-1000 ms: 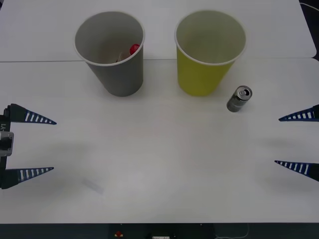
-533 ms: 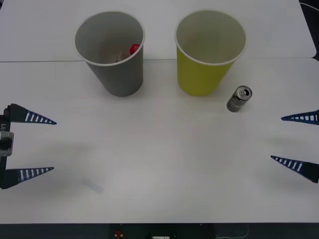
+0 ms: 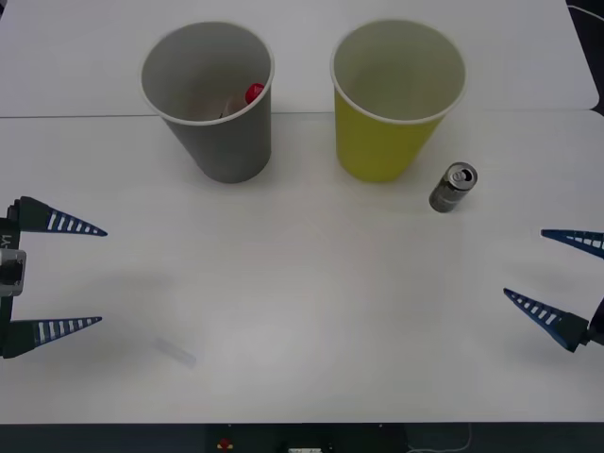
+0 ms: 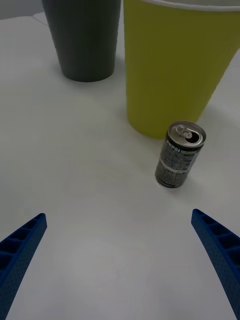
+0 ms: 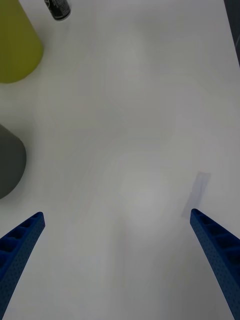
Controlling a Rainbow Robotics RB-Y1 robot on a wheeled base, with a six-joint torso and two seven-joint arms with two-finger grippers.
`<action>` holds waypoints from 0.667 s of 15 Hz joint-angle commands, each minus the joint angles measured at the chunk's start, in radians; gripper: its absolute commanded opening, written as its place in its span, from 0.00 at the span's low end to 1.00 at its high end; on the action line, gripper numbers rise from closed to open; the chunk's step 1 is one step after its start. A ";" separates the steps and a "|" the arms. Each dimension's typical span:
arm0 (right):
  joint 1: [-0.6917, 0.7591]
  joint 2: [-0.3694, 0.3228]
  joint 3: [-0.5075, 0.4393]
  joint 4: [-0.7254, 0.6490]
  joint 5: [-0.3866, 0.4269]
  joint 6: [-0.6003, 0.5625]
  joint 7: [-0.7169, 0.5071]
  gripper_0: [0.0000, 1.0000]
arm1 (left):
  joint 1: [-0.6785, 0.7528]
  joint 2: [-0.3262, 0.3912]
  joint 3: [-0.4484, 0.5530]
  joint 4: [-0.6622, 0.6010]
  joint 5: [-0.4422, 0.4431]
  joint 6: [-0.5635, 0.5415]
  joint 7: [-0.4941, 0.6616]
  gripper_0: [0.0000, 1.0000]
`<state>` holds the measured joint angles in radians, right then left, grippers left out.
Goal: Put the can into the green bin and the plastic bottle into the gray bin
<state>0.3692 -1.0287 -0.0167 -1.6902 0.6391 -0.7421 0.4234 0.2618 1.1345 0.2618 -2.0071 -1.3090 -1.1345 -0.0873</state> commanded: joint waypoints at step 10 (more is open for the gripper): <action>-0.141 0.223 0.020 0.219 -0.065 0.001 0.014 1.00 | 0.000 0.000 0.000 0.000 0.000 0.000 0.000 1.00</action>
<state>0.2436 -0.8134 -0.0040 -1.4849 0.5726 -0.7454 0.4372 0.2618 1.1345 0.2618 -2.0071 -1.3090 -1.1345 -0.0873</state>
